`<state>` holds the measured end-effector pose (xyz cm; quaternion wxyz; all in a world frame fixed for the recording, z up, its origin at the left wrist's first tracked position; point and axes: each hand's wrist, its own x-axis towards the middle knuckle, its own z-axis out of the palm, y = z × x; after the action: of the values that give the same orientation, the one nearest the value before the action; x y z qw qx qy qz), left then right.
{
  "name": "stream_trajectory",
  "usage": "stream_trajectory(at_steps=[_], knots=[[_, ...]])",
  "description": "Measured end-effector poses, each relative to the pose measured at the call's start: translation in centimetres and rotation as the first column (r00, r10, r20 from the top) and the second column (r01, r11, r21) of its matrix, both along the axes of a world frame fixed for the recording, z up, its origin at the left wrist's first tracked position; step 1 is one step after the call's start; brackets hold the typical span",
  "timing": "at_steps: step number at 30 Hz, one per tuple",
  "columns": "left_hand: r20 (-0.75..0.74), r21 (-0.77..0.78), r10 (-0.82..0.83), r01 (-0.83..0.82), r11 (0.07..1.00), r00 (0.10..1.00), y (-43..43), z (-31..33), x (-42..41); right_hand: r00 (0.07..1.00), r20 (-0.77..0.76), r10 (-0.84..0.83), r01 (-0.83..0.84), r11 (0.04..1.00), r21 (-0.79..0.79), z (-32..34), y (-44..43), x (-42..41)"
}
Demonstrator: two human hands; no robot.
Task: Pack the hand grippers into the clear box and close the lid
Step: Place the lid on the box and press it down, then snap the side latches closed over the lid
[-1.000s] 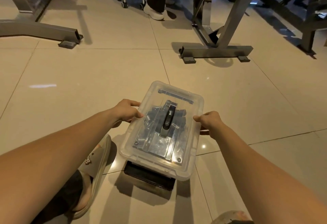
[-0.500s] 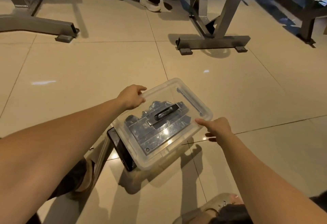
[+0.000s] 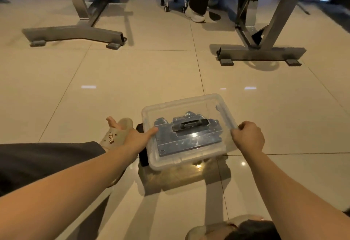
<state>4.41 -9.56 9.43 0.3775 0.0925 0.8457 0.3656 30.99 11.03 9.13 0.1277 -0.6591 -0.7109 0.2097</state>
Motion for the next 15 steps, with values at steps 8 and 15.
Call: stream_trajectory(at_steps=[8, 15], knots=[[0.112, 0.122, 0.096, -0.110, 0.986, 0.989, -2.8, -0.4, 0.4, 0.985, -0.164, -0.054, 0.034, 0.992, -0.123, -2.2, -3.5, 3.1], [-0.112, 0.146, -0.097, 0.113, 0.983, 0.989, -3.7, 0.3, 2.5, 0.893, -0.425, -0.148, -0.010, 0.938, -0.346, -2.0, -2.6, 2.8]])
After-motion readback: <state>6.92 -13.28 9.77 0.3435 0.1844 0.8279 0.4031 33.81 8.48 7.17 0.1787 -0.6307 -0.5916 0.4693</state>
